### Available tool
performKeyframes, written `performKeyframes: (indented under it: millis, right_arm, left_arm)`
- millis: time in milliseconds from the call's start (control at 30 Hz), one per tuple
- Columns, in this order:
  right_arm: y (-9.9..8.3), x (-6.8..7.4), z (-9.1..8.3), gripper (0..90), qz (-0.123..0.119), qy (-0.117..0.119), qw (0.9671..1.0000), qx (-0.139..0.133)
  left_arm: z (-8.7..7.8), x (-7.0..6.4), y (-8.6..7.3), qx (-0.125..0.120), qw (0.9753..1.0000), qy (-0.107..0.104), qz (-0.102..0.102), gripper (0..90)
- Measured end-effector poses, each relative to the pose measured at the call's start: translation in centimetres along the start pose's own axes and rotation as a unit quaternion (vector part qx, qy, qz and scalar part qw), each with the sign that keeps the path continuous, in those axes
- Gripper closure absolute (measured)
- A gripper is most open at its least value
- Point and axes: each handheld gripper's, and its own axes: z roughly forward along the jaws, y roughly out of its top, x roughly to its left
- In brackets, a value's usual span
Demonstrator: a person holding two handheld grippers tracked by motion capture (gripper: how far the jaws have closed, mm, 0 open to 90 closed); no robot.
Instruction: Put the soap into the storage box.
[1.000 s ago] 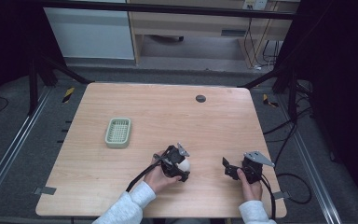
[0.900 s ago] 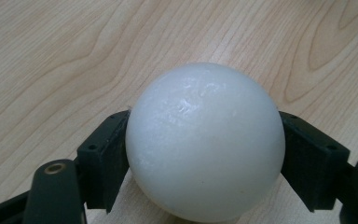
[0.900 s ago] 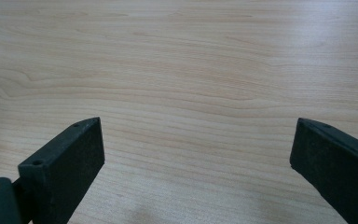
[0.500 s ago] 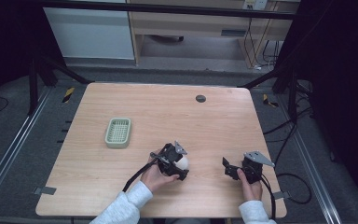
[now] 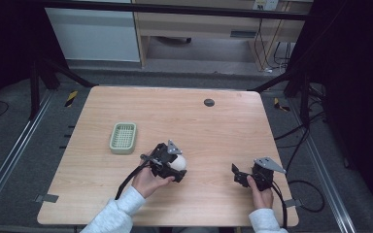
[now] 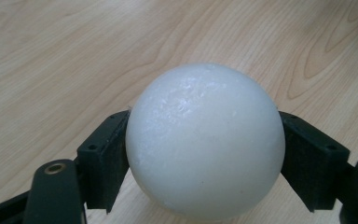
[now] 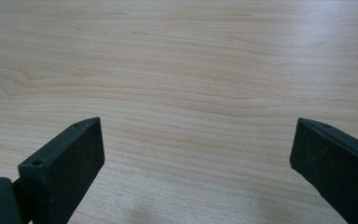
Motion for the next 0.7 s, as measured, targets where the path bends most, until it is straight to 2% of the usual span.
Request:
performKeyframes:
  millis: [167,433,533,700]
  right_arm:
    - [0.0,0.0,0.0,3.3,0.0,0.0,1.0,-0.001]
    - [0.0,0.0,0.0,3.3,0.0,0.0,1.0,-0.001]
    - [0.0,0.0,0.0,3.3,0.0,0.0,1.0,-0.001]
    - [0.0,0.0,0.0,3.3,0.0,0.0,1.0,-0.001]
  left_arm:
    - [-1.8,1.3,-0.3,-0.011,0.9998,0.011,-0.012,23.4]
    - [-3.7,2.9,-0.7,-0.024,0.9991,0.024,-0.027,23.4]
    - [-4.5,3.7,-0.8,-0.027,0.9987,0.034,-0.029,23.4]
    - [-6.2,5.4,-1.1,-0.034,0.9971,0.052,-0.044,23.4]
